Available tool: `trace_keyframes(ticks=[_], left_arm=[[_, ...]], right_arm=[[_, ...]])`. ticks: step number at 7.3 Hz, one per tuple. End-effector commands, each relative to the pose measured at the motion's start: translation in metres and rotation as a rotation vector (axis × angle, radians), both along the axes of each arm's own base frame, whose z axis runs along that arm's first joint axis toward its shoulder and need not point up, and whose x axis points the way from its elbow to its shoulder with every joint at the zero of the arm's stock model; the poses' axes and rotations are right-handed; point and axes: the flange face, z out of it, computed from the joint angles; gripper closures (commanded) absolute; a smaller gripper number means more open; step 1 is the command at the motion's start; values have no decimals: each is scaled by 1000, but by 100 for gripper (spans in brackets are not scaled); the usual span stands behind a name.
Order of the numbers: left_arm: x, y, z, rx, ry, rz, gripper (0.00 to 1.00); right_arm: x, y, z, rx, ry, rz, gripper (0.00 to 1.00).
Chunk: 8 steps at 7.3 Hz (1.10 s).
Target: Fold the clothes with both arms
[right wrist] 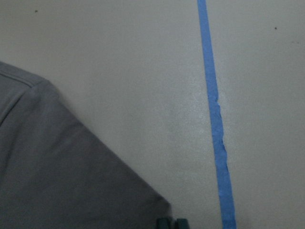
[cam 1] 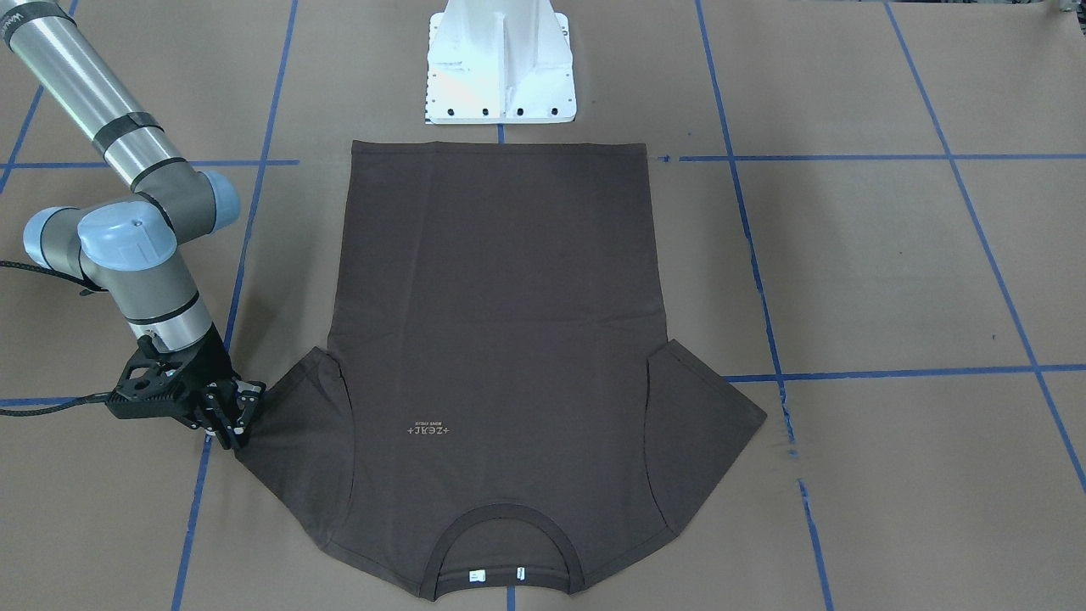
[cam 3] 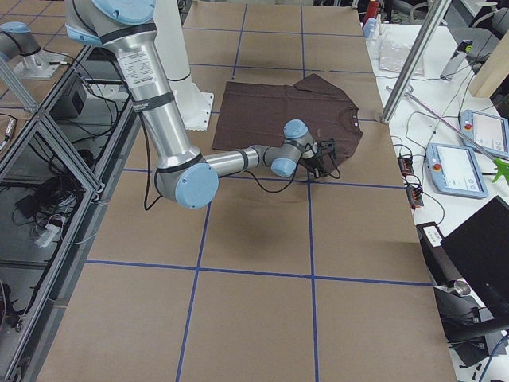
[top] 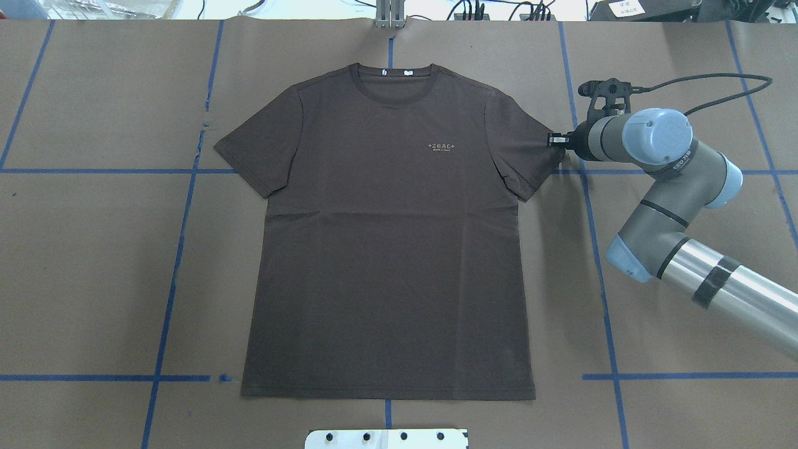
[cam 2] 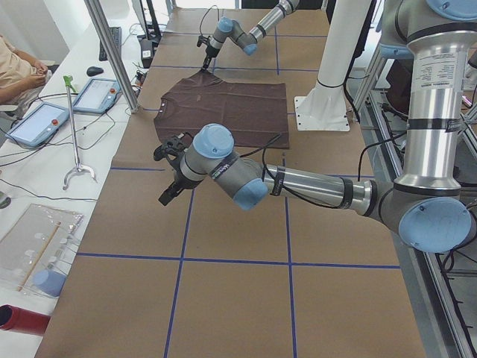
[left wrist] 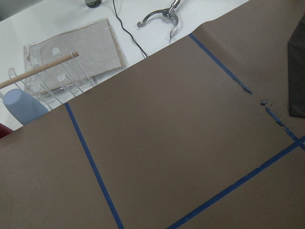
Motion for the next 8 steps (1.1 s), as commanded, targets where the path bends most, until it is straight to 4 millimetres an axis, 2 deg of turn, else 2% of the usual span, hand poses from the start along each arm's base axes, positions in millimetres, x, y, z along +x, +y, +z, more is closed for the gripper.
trace_keyframes(ticks=[1, 2, 3, 4, 6, 8], left_arm=[[0, 0, 1, 0, -1, 1, 0], [0, 0, 1, -1, -1, 1, 0], [0, 0, 1, 0, -1, 1, 0], [0, 0, 1, 0, -1, 1, 0], [0, 0, 1, -1, -1, 1, 0], [0, 0, 2, -3, -1, 1, 0]], right_arm=[[2, -3, -26, -21, 19, 0, 100], [1, -2, -50, -25, 20, 2, 100], [-11, -10, -95, -44, 29, 12, 100], [-37, -12, -136, -43, 50, 9, 100], [-80, 4, -174, -39, 11, 35, 100], [-103, 10, -183, -25, 17, 63, 100]])
